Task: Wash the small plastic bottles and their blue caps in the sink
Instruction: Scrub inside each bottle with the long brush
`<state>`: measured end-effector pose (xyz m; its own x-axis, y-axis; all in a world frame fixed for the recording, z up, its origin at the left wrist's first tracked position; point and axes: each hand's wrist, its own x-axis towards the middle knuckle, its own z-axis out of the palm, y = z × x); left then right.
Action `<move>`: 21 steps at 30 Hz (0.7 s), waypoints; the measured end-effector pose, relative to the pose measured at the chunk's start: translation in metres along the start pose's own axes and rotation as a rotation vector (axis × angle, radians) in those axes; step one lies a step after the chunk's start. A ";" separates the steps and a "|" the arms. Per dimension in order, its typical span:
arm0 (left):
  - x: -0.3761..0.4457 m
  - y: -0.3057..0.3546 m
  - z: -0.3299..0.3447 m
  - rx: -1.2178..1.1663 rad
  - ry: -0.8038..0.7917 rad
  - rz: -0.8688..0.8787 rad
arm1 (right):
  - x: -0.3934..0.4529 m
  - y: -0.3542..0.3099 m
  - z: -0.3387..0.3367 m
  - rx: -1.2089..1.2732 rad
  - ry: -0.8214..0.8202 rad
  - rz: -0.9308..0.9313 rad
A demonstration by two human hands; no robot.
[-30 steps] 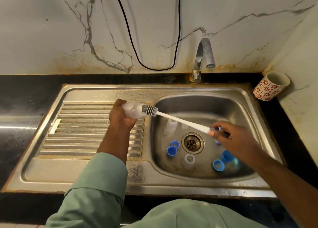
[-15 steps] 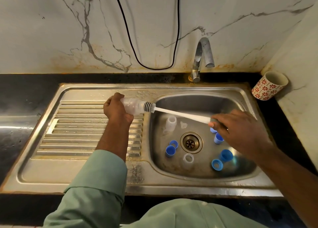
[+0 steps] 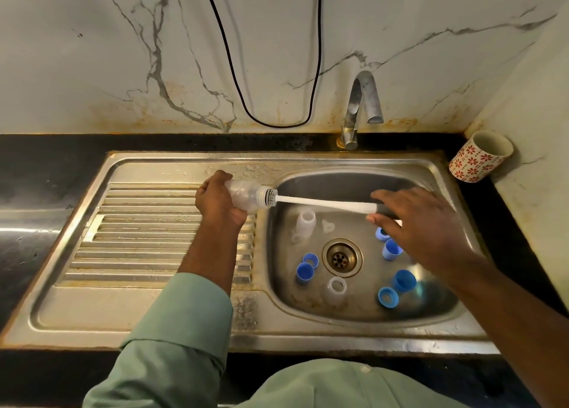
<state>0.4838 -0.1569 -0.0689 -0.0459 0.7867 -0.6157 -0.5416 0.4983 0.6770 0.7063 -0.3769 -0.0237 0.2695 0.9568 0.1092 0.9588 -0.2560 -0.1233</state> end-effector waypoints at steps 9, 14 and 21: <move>-0.008 0.000 0.004 0.009 -0.012 -0.018 | -0.002 -0.004 0.019 0.476 -0.299 0.069; -0.008 0.001 0.003 0.014 0.008 0.003 | -0.007 0.002 0.017 0.255 -0.187 0.038; -0.007 0.001 0.000 -0.003 0.026 0.045 | -0.012 -0.009 0.020 0.511 -0.342 0.078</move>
<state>0.4836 -0.1618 -0.0637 -0.0922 0.7983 -0.5951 -0.5410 0.4616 0.7030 0.6928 -0.3834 -0.0438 0.2118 0.9496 -0.2310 0.7502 -0.3095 -0.5844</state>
